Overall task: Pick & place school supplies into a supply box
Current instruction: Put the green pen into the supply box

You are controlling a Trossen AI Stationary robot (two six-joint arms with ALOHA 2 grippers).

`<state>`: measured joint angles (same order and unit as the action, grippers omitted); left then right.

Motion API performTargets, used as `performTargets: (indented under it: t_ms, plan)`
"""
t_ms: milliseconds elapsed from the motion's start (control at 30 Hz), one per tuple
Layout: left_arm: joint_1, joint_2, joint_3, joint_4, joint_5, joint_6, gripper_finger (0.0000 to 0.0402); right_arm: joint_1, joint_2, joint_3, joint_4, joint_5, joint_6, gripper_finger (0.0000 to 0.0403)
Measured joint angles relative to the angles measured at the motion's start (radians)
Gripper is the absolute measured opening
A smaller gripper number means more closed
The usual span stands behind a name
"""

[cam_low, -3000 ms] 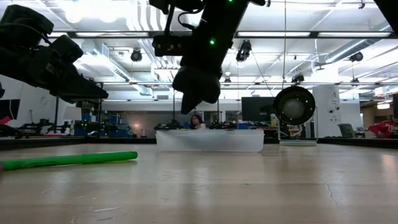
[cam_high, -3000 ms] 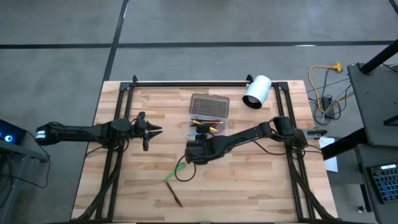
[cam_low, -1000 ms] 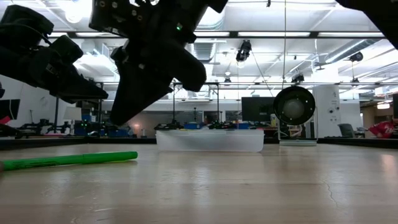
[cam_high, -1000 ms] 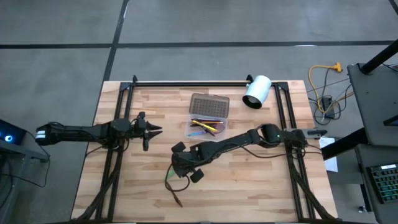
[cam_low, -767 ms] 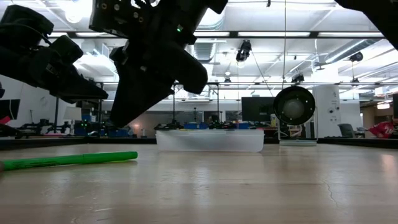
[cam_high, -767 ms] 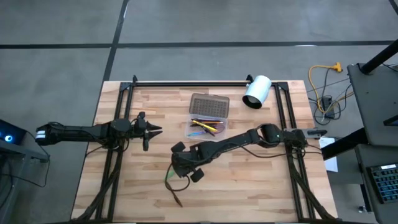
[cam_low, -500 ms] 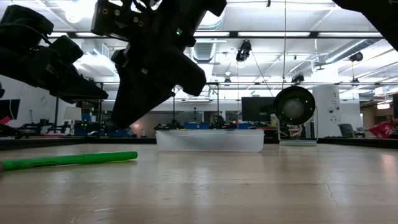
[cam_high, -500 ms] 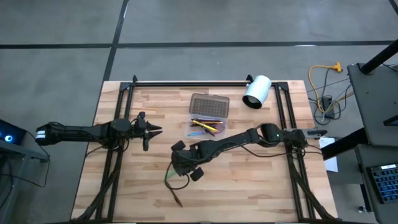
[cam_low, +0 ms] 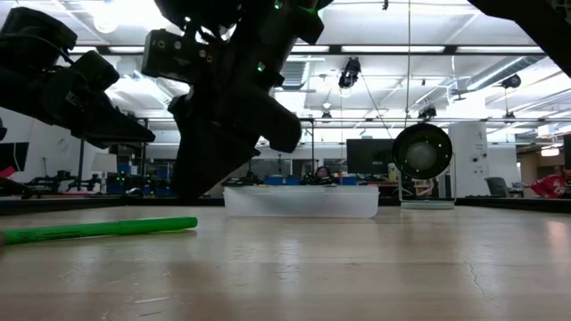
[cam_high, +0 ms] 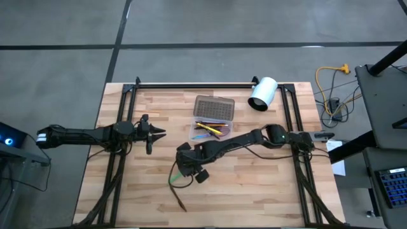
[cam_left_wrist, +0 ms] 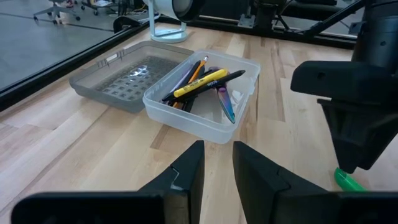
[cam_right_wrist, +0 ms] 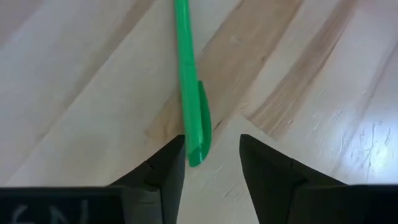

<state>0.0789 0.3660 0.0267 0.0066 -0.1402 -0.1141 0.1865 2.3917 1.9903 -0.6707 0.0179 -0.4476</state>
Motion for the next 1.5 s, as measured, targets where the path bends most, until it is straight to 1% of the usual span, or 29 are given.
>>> performTargets:
  t_ms: [133,500,667,833,1000,1233,1500]
  plan:
    - [0.000,0.000,0.000,0.000,0.000,0.000,0.0069,-0.003,0.000,-0.015,0.026,-0.008,0.006,0.0137]
    - [0.000,0.000,0.000,0.000,0.000,0.000,0.0069,-0.008,0.000,-0.042,0.085,-0.108,0.000,0.0138]
    - [0.000,0.000,0.000,0.000,0.000,0.000,0.0069,-0.015,0.001,-0.082,0.147,-0.108,-0.015,0.0138]
    - [0.000,0.000,0.000,0.000,0.000,0.000,0.0069,-0.023,0.001,-0.089,0.165,-0.109,-0.013,0.0132]
    - [0.000,0.000,0.000,0.000,0.000,0.000,0.0069,-0.030,0.001,-0.092,0.166,-0.179,0.000,0.0130]
    - [0.000,0.000,0.000,0.000,0.000,0.000,0.0069,-0.034,0.012,-0.100,0.181,-0.184,0.004,0.0134]
    - [0.000,0.001,0.000,-0.005,0.000,0.000,0.0069,-0.050,0.051,-0.095,0.217,-0.192,0.022,0.0127]
